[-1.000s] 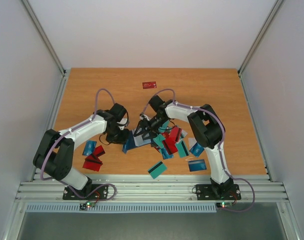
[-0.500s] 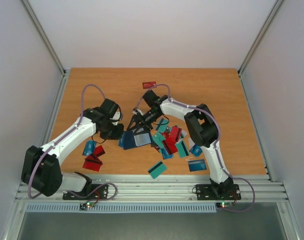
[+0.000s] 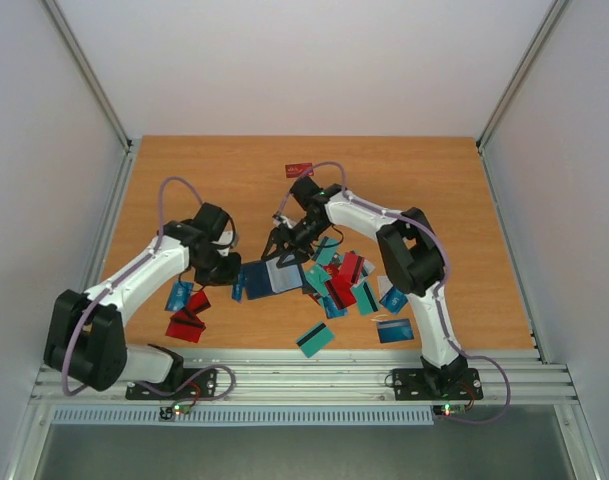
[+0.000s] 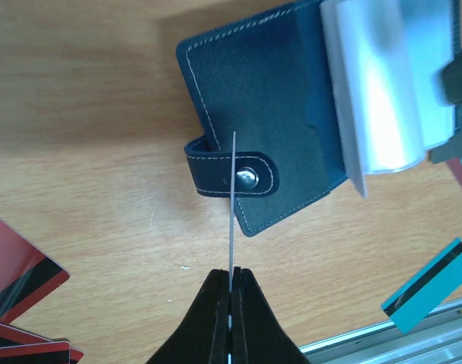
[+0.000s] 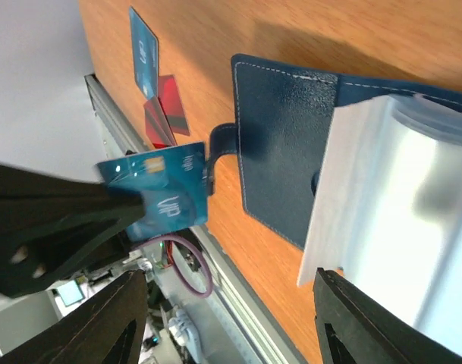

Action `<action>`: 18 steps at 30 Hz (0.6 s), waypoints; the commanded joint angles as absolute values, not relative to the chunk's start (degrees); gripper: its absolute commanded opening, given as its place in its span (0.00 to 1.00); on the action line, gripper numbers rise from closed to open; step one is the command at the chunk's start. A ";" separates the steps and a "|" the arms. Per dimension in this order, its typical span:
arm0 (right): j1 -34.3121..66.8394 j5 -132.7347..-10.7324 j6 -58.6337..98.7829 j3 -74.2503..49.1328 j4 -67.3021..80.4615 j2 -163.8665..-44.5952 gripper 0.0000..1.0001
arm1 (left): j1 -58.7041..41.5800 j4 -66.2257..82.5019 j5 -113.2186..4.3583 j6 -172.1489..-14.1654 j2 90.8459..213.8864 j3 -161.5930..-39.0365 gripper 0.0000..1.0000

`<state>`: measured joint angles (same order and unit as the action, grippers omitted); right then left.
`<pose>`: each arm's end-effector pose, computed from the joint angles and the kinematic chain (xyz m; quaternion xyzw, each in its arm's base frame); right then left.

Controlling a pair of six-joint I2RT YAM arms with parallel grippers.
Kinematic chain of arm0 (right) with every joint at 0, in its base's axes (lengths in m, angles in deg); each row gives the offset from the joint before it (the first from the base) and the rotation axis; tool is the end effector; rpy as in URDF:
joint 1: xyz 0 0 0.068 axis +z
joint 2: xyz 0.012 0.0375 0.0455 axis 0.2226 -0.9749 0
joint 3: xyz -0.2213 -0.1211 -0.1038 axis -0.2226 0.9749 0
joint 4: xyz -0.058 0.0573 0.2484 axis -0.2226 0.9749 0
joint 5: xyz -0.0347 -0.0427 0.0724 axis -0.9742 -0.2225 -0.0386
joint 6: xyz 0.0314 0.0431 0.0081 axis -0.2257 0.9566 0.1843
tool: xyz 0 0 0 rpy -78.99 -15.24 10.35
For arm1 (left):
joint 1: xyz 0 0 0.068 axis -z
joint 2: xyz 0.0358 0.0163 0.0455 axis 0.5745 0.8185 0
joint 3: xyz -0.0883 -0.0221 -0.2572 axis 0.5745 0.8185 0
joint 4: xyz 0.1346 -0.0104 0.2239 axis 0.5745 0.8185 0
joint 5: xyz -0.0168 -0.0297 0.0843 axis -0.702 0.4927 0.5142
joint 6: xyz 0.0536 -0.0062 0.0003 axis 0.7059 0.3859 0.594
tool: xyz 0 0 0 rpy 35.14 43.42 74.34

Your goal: Put the credit cards into the card holder

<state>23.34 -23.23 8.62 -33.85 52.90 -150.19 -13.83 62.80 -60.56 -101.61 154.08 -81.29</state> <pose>0.3393 0.2850 0.1618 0.3557 -0.8031 -0.4770 0.0312 0.2154 -0.0932 0.2206 0.0250 0.9851 -0.1574 0.0650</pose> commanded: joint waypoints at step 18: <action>24.88 -28.84 4.45 -25.97 53.99 -148.22 0.62 | -14.03 58.58 -62.52 -99.86 159.47 -79.30 0.00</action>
